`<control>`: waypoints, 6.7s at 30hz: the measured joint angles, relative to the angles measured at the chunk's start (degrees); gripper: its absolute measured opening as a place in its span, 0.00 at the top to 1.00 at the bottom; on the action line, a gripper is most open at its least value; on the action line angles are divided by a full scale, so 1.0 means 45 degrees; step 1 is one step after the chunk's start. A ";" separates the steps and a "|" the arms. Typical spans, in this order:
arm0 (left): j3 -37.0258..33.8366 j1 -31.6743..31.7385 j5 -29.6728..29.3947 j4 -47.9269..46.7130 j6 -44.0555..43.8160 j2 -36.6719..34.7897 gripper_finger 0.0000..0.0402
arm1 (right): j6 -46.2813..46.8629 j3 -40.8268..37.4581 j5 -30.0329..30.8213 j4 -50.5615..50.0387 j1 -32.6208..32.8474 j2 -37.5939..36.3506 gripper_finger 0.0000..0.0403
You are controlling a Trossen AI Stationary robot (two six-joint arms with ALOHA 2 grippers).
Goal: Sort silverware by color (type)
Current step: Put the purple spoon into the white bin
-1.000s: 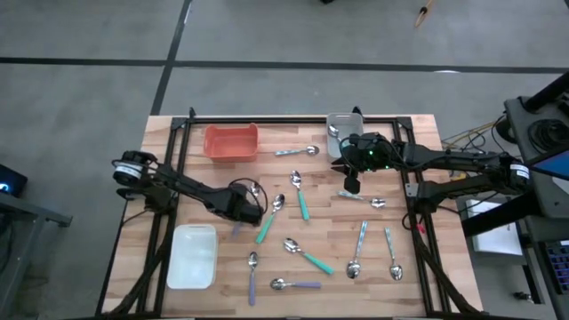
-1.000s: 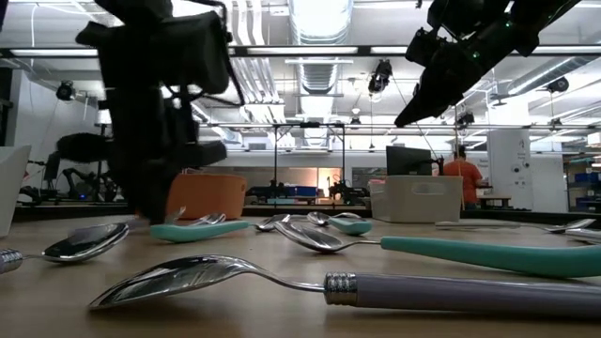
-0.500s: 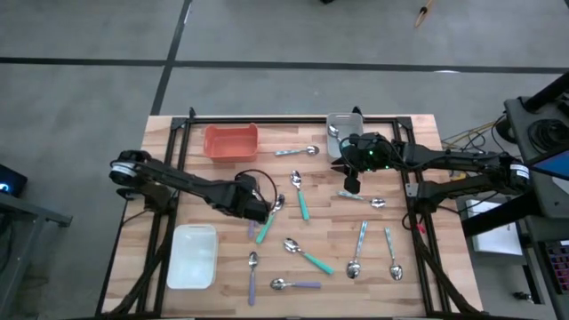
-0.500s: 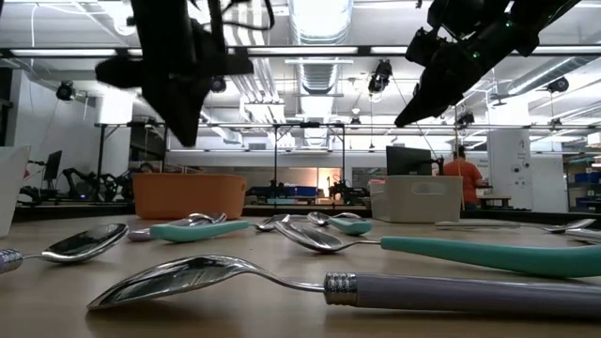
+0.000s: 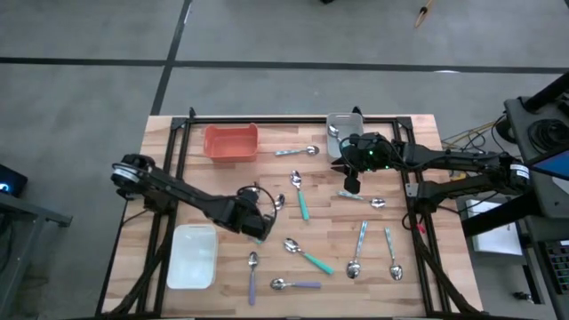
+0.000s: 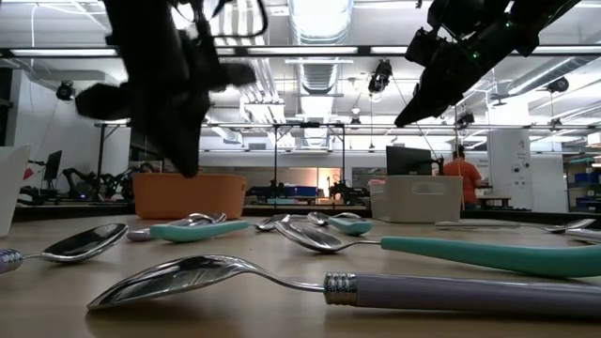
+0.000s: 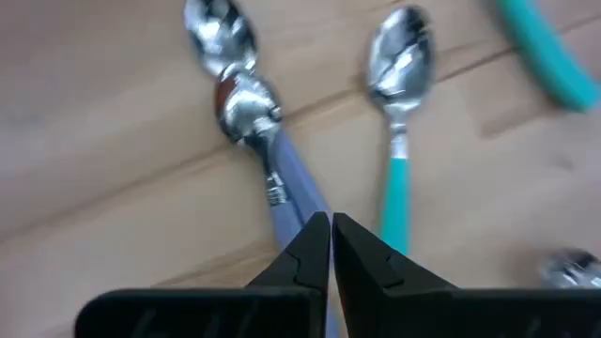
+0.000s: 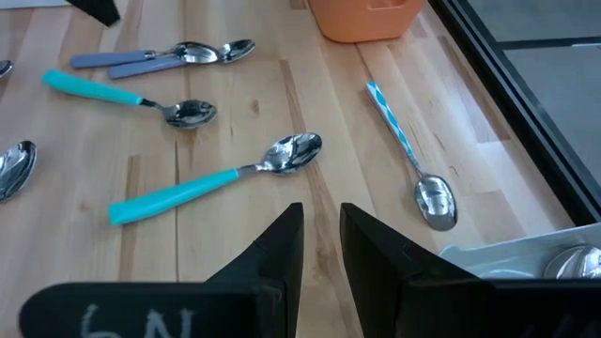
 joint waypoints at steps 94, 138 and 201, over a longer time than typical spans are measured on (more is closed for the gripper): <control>-0.0564 0.0337 0.0795 -0.0024 -0.1219 0.1150 0.71 | 0.0098 0.0000 0.0005 0.0208 0.0000 -0.0005 0.84; -0.0672 0.0366 -0.2061 0.3652 0.8438 -0.3901 0.95 | 0.0764 -0.0183 -0.0512 0.1045 0.0005 -0.0005 0.84; -0.4318 0.0284 0.4581 1.3236 1.6864 -0.7510 0.95 | -0.2571 0.6203 -0.8706 0.9144 0.3036 0.6561 0.58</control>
